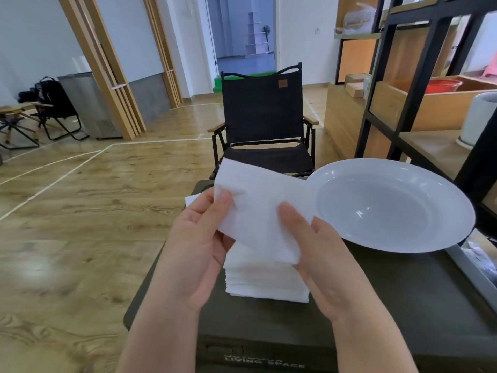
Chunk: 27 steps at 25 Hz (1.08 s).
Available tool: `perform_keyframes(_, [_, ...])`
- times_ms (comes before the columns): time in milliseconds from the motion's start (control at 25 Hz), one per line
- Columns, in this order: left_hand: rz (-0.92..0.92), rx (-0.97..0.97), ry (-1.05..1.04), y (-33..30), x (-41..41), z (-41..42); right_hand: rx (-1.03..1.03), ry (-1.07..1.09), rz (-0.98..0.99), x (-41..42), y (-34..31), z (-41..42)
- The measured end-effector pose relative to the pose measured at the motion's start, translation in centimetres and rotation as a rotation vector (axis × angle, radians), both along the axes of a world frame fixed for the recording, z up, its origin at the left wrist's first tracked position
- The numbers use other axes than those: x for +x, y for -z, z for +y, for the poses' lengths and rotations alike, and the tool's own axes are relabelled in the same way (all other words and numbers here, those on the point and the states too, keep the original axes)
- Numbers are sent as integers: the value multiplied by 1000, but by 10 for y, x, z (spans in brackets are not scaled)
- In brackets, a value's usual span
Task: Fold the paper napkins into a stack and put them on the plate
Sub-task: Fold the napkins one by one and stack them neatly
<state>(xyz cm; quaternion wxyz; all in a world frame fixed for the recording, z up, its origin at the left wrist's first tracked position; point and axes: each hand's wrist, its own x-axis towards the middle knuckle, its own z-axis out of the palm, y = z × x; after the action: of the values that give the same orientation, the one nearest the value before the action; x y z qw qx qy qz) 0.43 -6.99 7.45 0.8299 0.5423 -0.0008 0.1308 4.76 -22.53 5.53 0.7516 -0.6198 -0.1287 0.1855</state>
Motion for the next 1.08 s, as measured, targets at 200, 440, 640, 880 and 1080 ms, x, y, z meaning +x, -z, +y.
perform_keyframes(200, [247, 297, -420, 32, 10, -5, -326, 314, -109, 8, 11, -2])
perform_keyframes(440, [349, 785, -604, 50, 21, -1, -521, 527, -210, 22, 28, 1])
perform_keyframes(640, [443, 923, -641, 62, 25, 1, -725, 558, -213, 25, 36, 0])
perform_keyframes(880, [503, 924, -595, 67, 25, 2, -854, 564, -210, 23, 38, 2])
perform_keyframes(1080, [502, 932, -529, 60, 20, 0, -896, 538, -246, 18, 33, -1])
